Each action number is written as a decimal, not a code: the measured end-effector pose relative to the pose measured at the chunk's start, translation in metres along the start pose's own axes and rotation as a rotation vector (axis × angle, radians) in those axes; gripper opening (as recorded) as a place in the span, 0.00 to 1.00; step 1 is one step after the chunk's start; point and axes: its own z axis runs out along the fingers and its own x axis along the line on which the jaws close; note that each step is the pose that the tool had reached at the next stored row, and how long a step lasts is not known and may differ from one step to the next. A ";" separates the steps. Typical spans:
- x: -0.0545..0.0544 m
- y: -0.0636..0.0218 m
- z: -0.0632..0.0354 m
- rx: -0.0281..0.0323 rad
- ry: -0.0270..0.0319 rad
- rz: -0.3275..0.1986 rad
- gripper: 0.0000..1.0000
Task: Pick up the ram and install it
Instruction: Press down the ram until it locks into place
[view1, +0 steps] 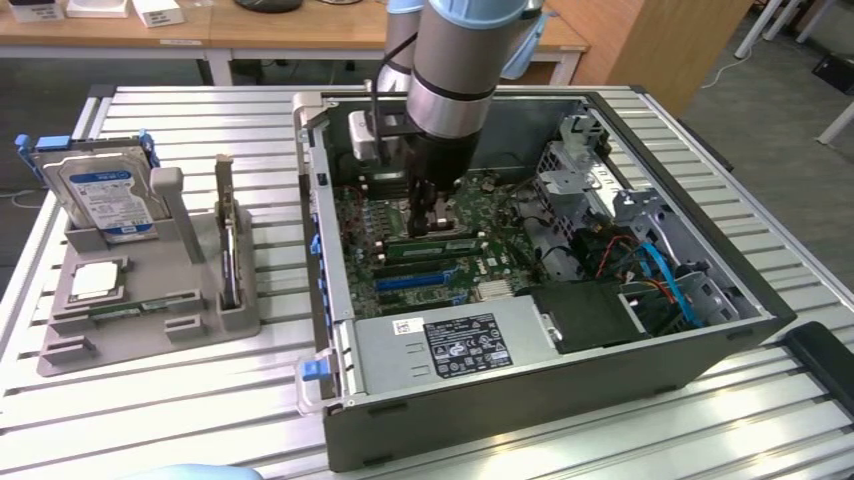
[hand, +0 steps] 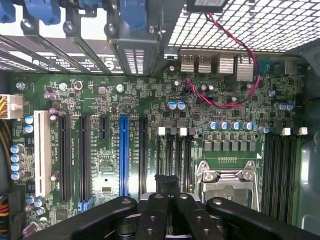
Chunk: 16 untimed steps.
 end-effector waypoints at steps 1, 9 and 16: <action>0.000 0.0008 0.0002 0.0002 -0.0001 0.000 0.10; 0.001 0.0039 0.0046 0.0004 0.0000 0.000 0.10; 0.001 0.0052 0.0101 0.0004 0.0000 0.000 0.10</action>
